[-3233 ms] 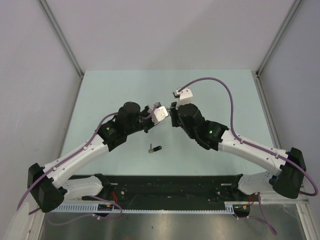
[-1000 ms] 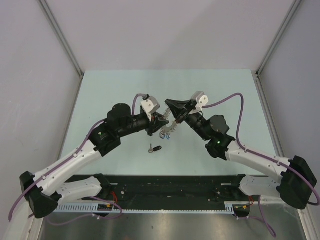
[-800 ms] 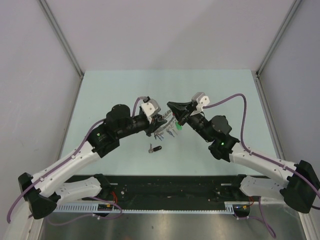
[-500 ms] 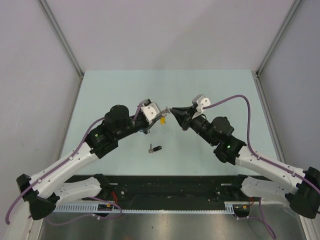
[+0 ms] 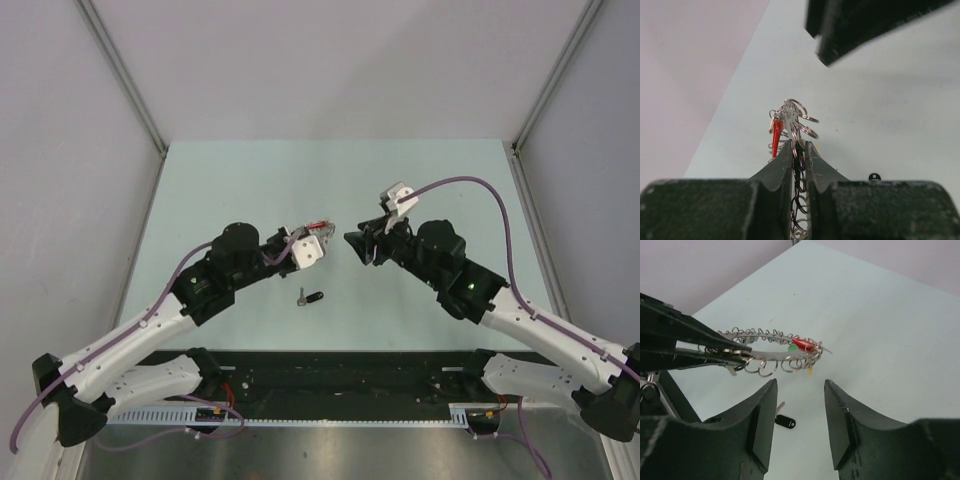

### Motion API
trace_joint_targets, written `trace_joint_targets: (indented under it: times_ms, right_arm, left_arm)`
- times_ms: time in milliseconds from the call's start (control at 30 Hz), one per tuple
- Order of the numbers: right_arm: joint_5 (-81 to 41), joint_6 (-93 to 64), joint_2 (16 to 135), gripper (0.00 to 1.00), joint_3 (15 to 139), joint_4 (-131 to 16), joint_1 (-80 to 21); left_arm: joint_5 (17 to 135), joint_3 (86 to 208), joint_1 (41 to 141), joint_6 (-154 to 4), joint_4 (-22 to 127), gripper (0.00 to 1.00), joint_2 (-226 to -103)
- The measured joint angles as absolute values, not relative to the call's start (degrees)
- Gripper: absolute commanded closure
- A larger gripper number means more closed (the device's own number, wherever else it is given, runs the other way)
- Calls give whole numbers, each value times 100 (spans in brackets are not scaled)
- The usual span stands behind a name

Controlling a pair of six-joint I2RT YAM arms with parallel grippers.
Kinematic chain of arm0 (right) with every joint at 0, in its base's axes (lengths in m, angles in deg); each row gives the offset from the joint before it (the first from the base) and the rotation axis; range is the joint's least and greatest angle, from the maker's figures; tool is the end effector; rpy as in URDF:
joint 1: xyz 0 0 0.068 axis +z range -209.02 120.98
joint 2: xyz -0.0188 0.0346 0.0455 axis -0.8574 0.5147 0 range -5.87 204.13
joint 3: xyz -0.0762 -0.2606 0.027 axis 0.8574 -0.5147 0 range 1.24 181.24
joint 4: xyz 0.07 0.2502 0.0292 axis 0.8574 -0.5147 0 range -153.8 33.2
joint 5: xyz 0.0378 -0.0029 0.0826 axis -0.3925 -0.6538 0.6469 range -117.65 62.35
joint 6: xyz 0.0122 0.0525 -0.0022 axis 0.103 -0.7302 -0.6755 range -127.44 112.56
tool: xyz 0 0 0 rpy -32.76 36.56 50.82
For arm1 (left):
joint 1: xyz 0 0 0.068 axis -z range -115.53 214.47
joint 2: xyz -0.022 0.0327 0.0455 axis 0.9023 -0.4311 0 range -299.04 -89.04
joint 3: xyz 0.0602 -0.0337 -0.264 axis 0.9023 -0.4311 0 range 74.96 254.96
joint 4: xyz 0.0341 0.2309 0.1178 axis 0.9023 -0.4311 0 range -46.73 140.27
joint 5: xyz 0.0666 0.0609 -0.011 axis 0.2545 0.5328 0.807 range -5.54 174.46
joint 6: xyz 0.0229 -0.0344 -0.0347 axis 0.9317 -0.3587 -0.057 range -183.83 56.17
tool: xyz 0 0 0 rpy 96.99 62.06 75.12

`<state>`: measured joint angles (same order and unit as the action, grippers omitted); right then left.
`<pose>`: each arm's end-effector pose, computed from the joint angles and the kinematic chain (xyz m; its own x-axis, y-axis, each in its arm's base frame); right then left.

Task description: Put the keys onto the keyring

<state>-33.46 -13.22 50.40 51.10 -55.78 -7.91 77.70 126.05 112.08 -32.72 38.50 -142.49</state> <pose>0.1487 0.1787 0.3550 -0.1303 -0.0019 -0.9915 -0.7016 0.7068 0.0909 0.1426 -0.1625 0.3488 0.2778 0.4567 -0.8452 0.7790 0.4078 0.4764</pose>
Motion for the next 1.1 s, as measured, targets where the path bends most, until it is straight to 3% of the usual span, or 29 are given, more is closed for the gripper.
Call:
trace_joint_targets:
  times_ms: [267, 500, 1100]
  right_arm:
    - [-1486, -1298, 5326, 53, 5713, -6641, -2006]
    - [-290, -1278, 5824, 54, 5740, -6995, -2155]
    - [562, -1296, 6358, 57, 5762, -6673, -2203]
  left_arm:
    - [7147, 12142, 11208, -2520, 3756, 100, -13862]
    - [6880, 12046, 11208, -2288, 3815, 100, -13810]
    - [6664, 11844, 11208, -2175, 3962, 100, -13659]
